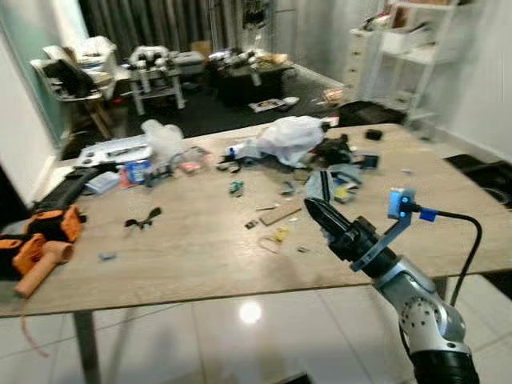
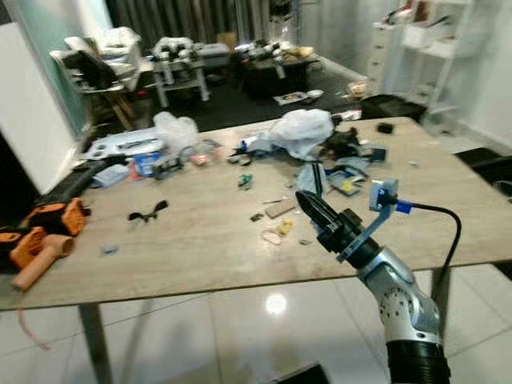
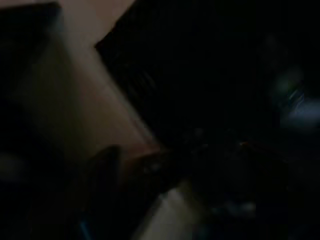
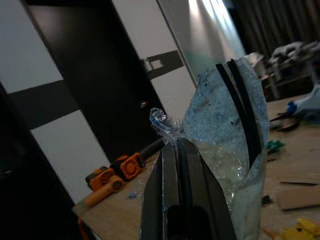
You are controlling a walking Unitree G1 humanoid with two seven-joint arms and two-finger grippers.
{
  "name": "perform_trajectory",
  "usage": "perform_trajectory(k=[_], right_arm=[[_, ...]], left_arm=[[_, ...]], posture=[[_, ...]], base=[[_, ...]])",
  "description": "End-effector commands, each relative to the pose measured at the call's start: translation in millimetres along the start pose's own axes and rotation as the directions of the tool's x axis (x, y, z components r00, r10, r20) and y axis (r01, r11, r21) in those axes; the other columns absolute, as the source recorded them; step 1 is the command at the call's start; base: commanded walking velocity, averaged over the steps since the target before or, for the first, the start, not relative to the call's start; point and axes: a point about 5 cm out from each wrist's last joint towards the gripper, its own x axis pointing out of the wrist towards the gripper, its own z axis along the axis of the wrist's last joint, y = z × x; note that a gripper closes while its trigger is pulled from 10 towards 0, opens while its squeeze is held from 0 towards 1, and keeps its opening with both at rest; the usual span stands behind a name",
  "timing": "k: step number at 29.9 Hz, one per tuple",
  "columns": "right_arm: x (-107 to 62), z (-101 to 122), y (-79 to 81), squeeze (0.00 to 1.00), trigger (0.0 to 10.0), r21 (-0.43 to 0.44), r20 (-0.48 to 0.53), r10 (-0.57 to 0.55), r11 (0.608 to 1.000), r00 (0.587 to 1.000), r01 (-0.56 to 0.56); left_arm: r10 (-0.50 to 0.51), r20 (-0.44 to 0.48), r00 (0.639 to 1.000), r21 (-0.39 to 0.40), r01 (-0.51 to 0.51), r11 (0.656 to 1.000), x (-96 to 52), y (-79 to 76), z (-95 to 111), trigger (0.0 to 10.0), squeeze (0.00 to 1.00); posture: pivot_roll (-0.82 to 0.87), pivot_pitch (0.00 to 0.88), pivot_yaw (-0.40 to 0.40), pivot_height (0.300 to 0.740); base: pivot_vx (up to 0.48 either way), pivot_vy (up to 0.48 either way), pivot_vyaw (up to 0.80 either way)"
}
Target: Picking trash to rubbish bin
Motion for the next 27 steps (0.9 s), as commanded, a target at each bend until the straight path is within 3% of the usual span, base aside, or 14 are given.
perform_trajectory(k=[1,2,4,6,9,13,18,27], right_arm=[[2.7,-2.2,5.3,0.00,0.0,0.015,-0.008,0.023,1.000,1.000,-0.023],[1.9,-3.1,8.1,0.00,0.0,0.017,-0.009,0.027,0.999,1.000,-0.026],[1.5,-4.3,8.8,0.00,0.0,0.019,-0.012,0.028,0.999,1.000,-0.028],[1.0,-6.7,9.9,0.00,0.0,0.024,-0.016,0.030,0.999,0.999,-0.029],[2.3,-9.8,11.9,0.00,0.0,0.032,-0.021,0.032,0.999,0.999,-0.032],[3.2,-11.4,14.1,0.00,0.0,0.034,-0.023,0.038,0.999,0.999,-0.037],[4.1,-18.0,20.7,0.00,0.0,0.051,-0.041,0.062,0.997,0.997,-0.060],[7.0,-22.9,24.1,0.00,0.0,0.066,-0.052,0.079,0.995,0.996,-0.076]], left_arm=[[0.005,0.047,0.999,-0.227,0.006,0.974,-0.5,-2.2,10.4,10.0,0.00],[-0.022,0.166,0.986,-0.426,0.091,0.900,-3.3,-7.2,35.8,10.0,0.00],[-0.050,0.213,0.976,-0.427,0.139,0.894,-5.4,-12.7,47.8,10.0,0.00],[-0.088,0.259,0.962,-0.382,0.186,0.905,-8.7,-24.7,62.5,10.0,0.00],[-0.158,0.258,0.953,-0.294,0.233,0.927,-11.1,-46.3,65.2,10.0,0.00],[-0.155,0.246,0.957,-0.285,0.224,0.932,-10.9,-52.1,61.2,10.0,0.00],[-0.222,0.220,0.950,-0.268,0.278,0.922,-11.0,-69.5,48.8,10.0,0.00],[-0.261,0.172,0.950,-0.223,0.296,0.929,-10.3,-80.1,31.4,10.0,0.00]], posture=[[-0.16,0.154,0.058,0.740],[-0.17,0.159,0.060,0.740],[-0.17,0.159,0.060,0.740],[-0.17,0.161,0.061,0.740],[-0.17,0.156,0.065,0.740],[-0.17,0.156,0.065,0.740],[-0.18,0.147,0.066,0.740],[-0.17,0.146,0.061,0.740]], base=[[0.000,0.000,0.00],[0.000,0.000,0.00],[0.000,0.000,0.00],[0.000,0.000,0.00],[0.000,-0.310,0.00],[0.000,-0.465,0.00],[0.000,0.000,0.00],[0.000,0.000,0.00]])
